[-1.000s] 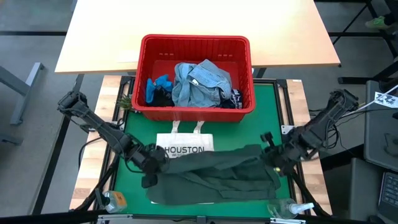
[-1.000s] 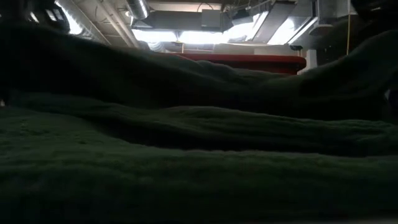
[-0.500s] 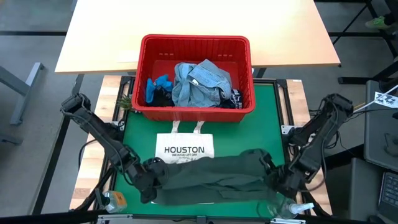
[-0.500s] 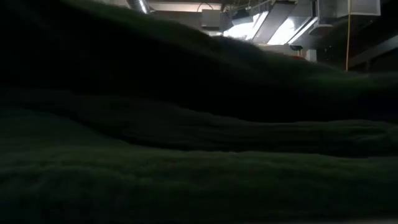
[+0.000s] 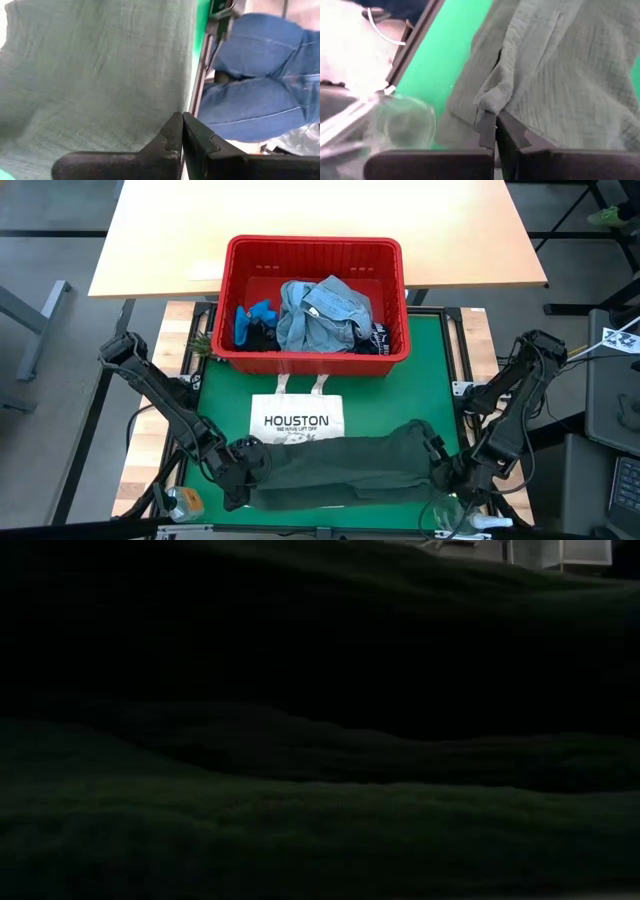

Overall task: Fold Laundry from Bin
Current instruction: Fold the green t-shirt

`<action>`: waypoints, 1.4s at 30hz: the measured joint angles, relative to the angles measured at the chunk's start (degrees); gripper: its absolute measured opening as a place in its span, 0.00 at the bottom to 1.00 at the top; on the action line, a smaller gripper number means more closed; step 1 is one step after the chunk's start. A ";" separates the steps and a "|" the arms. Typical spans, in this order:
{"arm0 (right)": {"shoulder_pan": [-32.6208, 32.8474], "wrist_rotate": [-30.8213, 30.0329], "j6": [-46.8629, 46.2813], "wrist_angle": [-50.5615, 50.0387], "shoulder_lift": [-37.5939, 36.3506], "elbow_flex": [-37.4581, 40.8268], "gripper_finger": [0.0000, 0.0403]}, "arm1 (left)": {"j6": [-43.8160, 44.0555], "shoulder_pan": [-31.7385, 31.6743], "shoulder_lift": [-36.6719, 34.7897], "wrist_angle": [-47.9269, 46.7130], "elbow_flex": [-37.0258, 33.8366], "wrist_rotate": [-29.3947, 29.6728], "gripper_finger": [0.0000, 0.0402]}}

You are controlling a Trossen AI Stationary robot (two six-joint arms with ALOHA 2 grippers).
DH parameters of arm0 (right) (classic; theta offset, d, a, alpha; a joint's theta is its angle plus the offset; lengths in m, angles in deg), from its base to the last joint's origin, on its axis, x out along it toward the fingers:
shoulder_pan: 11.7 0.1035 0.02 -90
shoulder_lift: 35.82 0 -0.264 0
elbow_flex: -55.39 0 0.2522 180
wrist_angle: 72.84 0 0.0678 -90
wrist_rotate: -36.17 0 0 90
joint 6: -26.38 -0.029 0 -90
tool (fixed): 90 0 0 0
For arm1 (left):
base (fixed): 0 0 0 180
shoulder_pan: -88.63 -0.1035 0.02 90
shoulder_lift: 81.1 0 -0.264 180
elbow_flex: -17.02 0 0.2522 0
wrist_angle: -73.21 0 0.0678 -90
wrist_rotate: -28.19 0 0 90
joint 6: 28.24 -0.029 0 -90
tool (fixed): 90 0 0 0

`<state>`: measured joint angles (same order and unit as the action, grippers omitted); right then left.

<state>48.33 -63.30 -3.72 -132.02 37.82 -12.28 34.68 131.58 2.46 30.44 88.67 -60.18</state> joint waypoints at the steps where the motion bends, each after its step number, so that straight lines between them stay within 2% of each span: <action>1: 0.00 -0.01 -0.01 0.23 0.00 0.00 0.01 | 0.00 0.02 0.61 0.00 0.00 -0.28 0.00; 7: 0.00 -0.44 0.39 0.36 0.00 0.00 0.01 | -0.44 0.02 3.51 -0.03 0.00 -1.34 0.00; 24: -0.04 -0.38 0.39 0.38 0.00 0.00 0.02 | -0.42 1.07 3.60 -0.03 0.00 -1.48 0.00; 28: -0.02 0.18 -1.04 0.26 0.00 0.00 0.11 | 0.12 1.07 3.60 -0.07 0.00 -1.57 0.05; 35: -0.02 0.18 -1.19 0.15 0.00 0.00 0.33 | 0.48 1.09 3.60 -0.10 0.00 0.21 0.25; 39: -0.04 -0.27 -1.04 -1.94 0.00 0.00 0.39 | -1.75 0.95 3.60 -0.10 0.00 1.20 0.34; 42: -0.04 -2.09 -1.00 -5.21 0.00 0.00 0.40 | -3.61 0.13 3.60 -0.10 0.00 5.69 0.36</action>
<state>48.28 -65.39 -4.73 -137.22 37.82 -12.28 31.08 131.71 6.06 30.34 88.67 -54.49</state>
